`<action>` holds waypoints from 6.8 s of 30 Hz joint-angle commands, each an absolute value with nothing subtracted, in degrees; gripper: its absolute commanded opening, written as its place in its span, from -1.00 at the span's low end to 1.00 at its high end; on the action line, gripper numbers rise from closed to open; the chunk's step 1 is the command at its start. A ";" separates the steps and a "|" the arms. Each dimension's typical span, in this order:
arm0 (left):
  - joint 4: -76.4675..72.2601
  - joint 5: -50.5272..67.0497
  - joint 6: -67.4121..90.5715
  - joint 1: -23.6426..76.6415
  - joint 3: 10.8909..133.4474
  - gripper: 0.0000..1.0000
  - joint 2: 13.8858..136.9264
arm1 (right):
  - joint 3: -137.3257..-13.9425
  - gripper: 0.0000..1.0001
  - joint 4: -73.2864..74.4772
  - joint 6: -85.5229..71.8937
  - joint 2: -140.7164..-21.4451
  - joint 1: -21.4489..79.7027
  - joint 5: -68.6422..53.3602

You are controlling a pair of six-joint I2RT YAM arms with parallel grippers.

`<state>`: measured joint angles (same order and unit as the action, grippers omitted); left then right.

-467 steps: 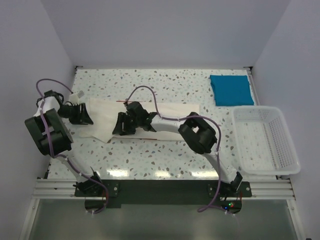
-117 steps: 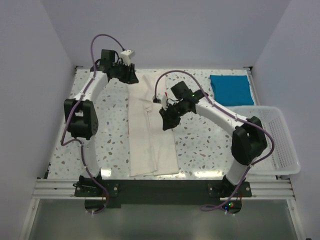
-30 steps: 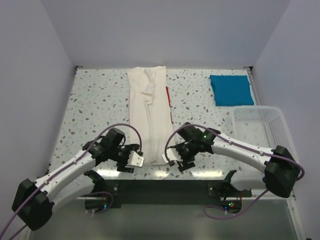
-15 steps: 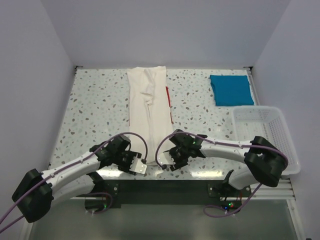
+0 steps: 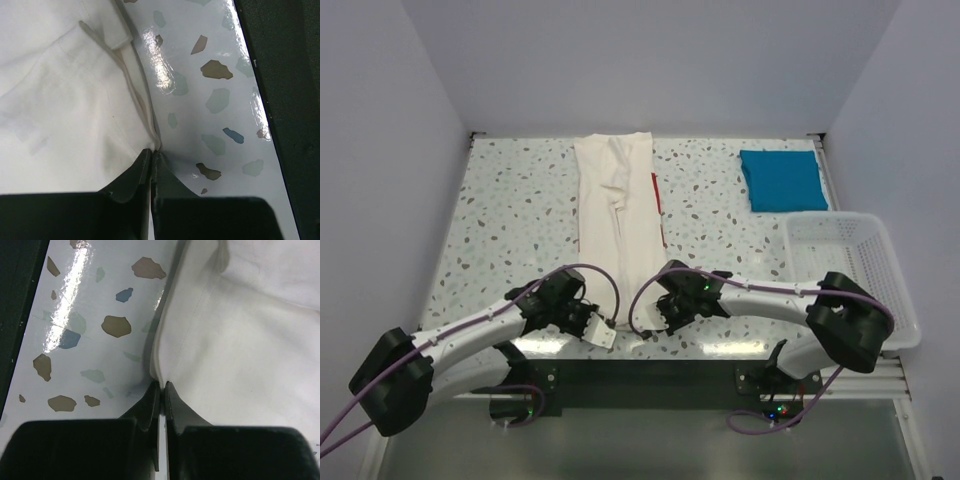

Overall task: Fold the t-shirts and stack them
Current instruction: Fold the tshirt

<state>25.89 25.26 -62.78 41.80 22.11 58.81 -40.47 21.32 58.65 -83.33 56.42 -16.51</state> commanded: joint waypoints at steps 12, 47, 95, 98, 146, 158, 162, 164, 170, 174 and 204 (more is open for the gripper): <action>41.82 33.40 -58.10 43.41 31.72 -1.00 49.14 | -43.07 -1.00 31.11 52.03 -67.96 59.85 -21.01; 39.82 42.98 -77.69 9.32 73.11 -1.00 95.44 | -82.43 -1.00 38.05 73.82 -104.93 32.17 -31.47; 25.58 38.41 -66.71 14.94 44.83 0.22 83.49 | -70.76 -0.10 30.94 63.02 -104.32 38.67 -24.35; 24.26 37.10 -66.80 15.12 43.34 0.22 84.46 | -70.05 -0.10 29.97 64.07 -105.99 39.02 -23.47; 43.49 38.23 -65.04 17.83 54.15 -1.00 70.86 | -73.58 -1.00 46.66 61.97 -87.20 37.34 -28.47; 62.76 40.52 -64.86 19.51 63.18 -1.00 61.34 | -76.37 -1.00 60.37 53.33 -76.36 41.93 -31.82; 61.44 38.24 -66.00 19.42 69.68 -1.00 70.37 | -76.99 -1.00 61.00 58.44 -80.23 37.80 -32.61; 58.99 37.71 -66.01 19.25 71.01 -1.00 73.02 | -77.60 -1.00 60.56 60.63 -81.91 35.69 -32.34; 52.22 37.35 -66.27 18.99 76.11 -1.00 83.04 | -81.73 -1.00 62.40 66.61 -89.38 30.33 -32.52; 49.49 38.23 -66.88 17.32 81.89 -1.00 92.43 | -85.07 -1.00 62.14 67.68 -95.17 27.78 -32.61; 43.95 43.86 -53.54 14.68 61.71 -1.00 93.70 | -79.02 -1.00 49.92 66.55 -108.65 31.29 -36.56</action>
